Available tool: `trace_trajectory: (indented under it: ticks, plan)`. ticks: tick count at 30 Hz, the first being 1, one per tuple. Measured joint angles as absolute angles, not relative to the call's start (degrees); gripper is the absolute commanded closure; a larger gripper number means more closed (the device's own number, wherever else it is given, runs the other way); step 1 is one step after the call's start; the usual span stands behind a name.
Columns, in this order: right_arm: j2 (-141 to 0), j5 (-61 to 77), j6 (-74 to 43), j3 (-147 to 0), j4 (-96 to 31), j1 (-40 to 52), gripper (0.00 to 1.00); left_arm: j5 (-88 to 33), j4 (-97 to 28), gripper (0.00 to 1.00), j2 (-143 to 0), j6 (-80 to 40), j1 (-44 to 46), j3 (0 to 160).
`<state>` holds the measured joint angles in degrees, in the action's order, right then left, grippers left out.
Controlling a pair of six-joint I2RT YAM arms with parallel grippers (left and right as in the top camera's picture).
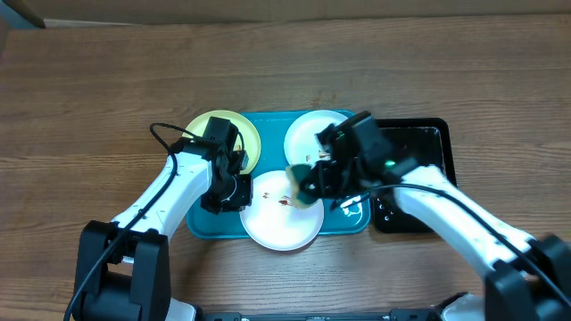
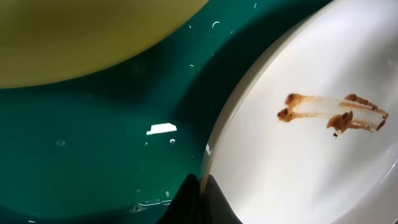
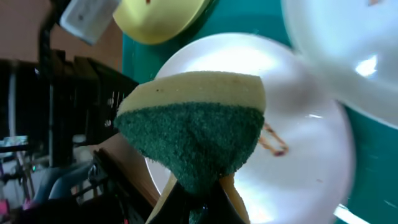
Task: Clean dirty plates on tray and stack at the side
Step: 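Scrub the front white plate with the sponge while left gripper holds it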
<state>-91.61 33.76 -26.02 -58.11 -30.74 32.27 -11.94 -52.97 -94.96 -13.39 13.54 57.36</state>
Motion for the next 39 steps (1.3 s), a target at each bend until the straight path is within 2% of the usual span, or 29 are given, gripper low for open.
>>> trace_trajectory:
  ticks: [8,20,39]
  plan:
    - [-99.15,35.2,-29.45,-58.11,-20.1,38.59,0.96,-11.97,-52.93,0.96,-94.96,-13.39,13.54,57.36]
    - [-104.86,35.07,-30.44,-58.11,-11.31,40.23,0.96,-11.99,-52.66,0.96,-94.96,-13.39,14.13,57.36]
    - [-105.56,27.05,-30.44,-58.11,-10.07,45.08,0.96,-12.01,-52.64,0.96,-94.96,-13.39,14.2,57.36]
